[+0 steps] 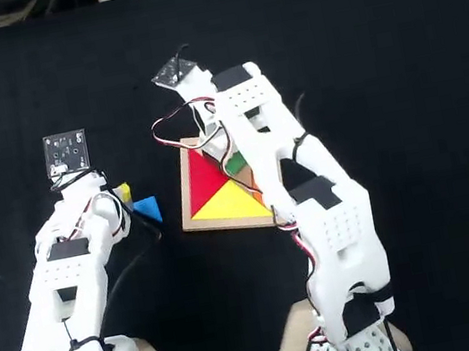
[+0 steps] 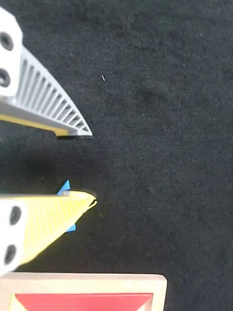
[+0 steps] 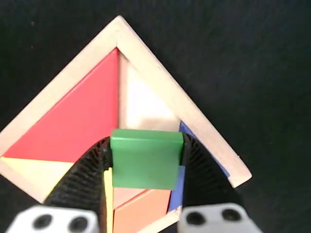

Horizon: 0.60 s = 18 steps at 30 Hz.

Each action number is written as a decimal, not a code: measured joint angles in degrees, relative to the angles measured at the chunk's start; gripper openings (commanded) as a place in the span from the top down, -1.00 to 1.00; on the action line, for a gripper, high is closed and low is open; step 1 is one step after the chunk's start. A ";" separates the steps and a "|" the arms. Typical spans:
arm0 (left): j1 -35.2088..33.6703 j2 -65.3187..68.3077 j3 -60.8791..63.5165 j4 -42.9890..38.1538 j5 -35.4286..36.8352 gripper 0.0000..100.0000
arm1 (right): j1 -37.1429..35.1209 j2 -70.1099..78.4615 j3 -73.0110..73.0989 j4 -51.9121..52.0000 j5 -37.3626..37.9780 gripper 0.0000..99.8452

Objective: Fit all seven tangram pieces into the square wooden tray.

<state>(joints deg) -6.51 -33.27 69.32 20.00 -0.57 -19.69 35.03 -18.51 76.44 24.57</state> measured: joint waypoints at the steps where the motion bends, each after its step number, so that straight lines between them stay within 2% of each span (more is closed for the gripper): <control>1: 0.00 0.00 0.00 0.00 0.00 0.62 | 0.00 0.00 -0.09 0.09 0.00 0.61; 11: 0.00 0.00 0.00 0.00 0.00 0.62 | 0.00 0.00 -0.09 0.97 -0.18 0.62; 18: 0.00 0.00 0.00 0.00 0.00 0.62 | -3.16 0.00 -0.09 1.14 -0.18 0.62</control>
<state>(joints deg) -6.51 -33.27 69.32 20.00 -0.57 -22.86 35.03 -18.59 77.58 24.40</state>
